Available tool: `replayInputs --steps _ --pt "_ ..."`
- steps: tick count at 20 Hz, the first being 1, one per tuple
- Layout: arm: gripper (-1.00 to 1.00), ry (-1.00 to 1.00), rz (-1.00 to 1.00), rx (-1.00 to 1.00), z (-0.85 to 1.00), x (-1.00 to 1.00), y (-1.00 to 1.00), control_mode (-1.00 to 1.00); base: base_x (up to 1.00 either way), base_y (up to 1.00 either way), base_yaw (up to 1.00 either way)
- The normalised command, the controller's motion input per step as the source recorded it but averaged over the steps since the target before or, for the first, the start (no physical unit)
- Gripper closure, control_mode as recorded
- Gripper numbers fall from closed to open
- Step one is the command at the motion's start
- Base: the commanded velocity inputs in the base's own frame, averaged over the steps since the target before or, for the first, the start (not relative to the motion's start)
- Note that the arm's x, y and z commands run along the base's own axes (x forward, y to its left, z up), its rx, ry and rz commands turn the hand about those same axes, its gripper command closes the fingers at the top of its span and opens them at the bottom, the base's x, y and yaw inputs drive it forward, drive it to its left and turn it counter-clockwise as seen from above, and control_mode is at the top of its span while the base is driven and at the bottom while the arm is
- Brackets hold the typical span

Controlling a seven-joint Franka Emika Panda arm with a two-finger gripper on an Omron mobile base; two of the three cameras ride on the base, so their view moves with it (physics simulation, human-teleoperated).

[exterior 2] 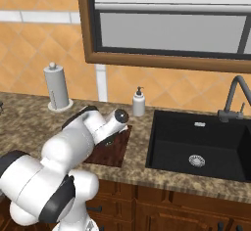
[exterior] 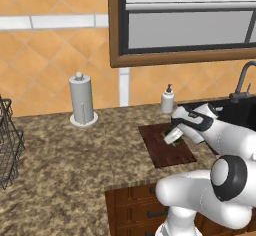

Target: Pick up the sponge from the counter and clean the cutting board by briefly scrubbing or pressing down on the cutting board. Once finished, release the sponge.

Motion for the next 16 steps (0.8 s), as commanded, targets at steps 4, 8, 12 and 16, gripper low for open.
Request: replayInputs --steps 4,8,12,16 --pt "1.00 -0.06 0.27 0.04 0.04 -0.03 -0.59 -1.00 0.00 0.00 0.00" --pt "1.00 -0.17 0.31 0.06 0.00 -0.01 -0.42 -1.00 0.00 0.00 0.00" --pt "1.00 0.00 0.19 0.19 -0.02 0.00 -0.08 -1.00 0.00 0.00 0.00" --pt "1.00 0.06 0.18 0.16 -0.01 -0.04 -0.13 -1.00 0.00 0.00 0.00"
